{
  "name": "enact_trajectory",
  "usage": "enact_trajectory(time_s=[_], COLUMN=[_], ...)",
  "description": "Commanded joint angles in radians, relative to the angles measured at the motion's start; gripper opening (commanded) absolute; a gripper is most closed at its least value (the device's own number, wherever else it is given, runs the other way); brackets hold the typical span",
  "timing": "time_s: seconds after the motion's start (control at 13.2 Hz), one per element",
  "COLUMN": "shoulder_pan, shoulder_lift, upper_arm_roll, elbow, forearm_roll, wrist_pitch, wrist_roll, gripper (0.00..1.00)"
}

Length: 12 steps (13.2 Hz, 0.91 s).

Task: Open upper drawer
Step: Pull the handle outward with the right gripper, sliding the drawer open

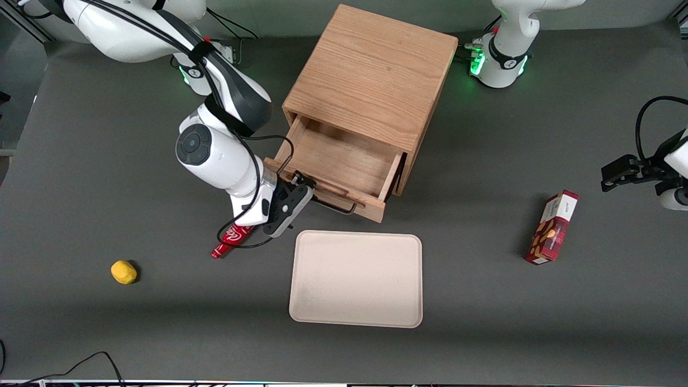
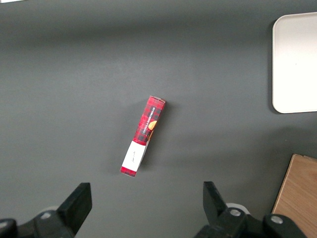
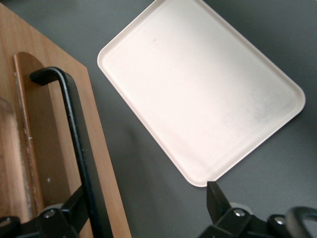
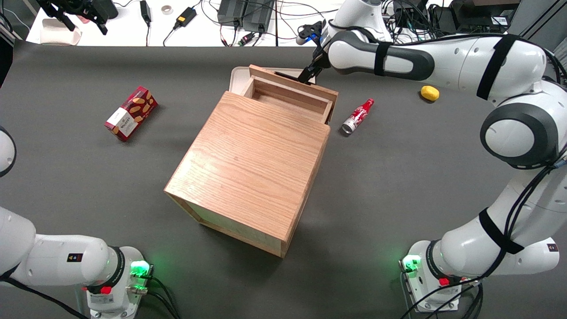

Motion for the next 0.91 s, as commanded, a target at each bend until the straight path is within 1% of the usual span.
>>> enact_trajectory(time_s=[0.0,0.53,0.83], shoulder_pan=[0.006,-0.017,-0.017], shoulder_lift=[0.045,0.094,0.118], upper_arm_roll=[-0.015,-0.032,-0.062], elbow=[0.093,0.150,0.191], forearm_roll=[-0.023,-0.025,-0.046], wrist_pitch=[-0.044,-0.044,-0.044], wrist_roll=[-0.017,-0.058,-0.060], gripper=[1.00,1.00,1.00])
